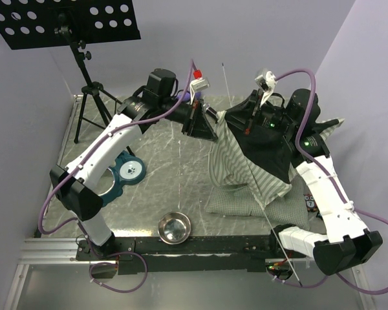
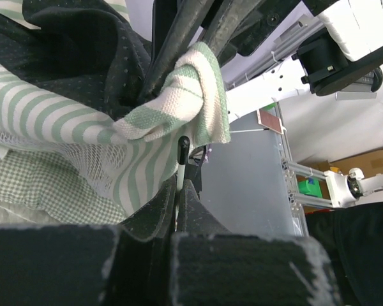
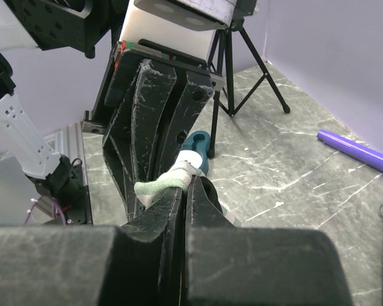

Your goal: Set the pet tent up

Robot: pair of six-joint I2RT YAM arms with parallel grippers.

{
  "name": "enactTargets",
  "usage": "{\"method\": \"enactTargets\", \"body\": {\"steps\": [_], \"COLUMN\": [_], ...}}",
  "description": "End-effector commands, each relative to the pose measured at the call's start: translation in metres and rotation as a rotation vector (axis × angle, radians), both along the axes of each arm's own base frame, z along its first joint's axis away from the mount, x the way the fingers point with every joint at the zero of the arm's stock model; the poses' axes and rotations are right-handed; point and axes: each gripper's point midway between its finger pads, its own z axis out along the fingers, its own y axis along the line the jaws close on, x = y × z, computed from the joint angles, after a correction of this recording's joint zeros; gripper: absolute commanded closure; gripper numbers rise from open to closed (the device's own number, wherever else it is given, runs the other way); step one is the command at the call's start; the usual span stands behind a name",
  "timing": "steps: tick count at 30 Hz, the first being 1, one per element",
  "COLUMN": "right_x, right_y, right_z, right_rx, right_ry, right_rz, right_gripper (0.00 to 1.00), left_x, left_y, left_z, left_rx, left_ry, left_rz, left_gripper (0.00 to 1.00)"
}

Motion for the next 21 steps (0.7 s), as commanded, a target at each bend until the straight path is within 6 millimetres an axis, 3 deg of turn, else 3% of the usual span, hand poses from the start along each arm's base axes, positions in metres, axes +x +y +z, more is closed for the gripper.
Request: {"method": "enactTargets", "body": {"steps": [1,8,21], "right_x": [-0.027,-0.016,-0.016], "right_y": [-0.001,-0.002,-0.002], "right_z": [0.067,0.076,0.079], "right_rx": [0.083,0.124,0.147], "right_ry": [-0.271,-0.239,-0.212], "right_rz": [0.022,-0.018,-0.019], "right_gripper": [1.00,1.00,1.00], "left_x": [-0.015,-0.032,-0.032], "left_y": [-0.006,0.000,-0.004], "left_z": [-0.038,-0.056,-0.063], "left_rx": [0.131,0.148,0.177], "left_ry": [0.092,0.104,0.079], "left_rz": [-0.026,-0.051,-0.040], "left_gripper": [0.99,0.99,0.99]}}
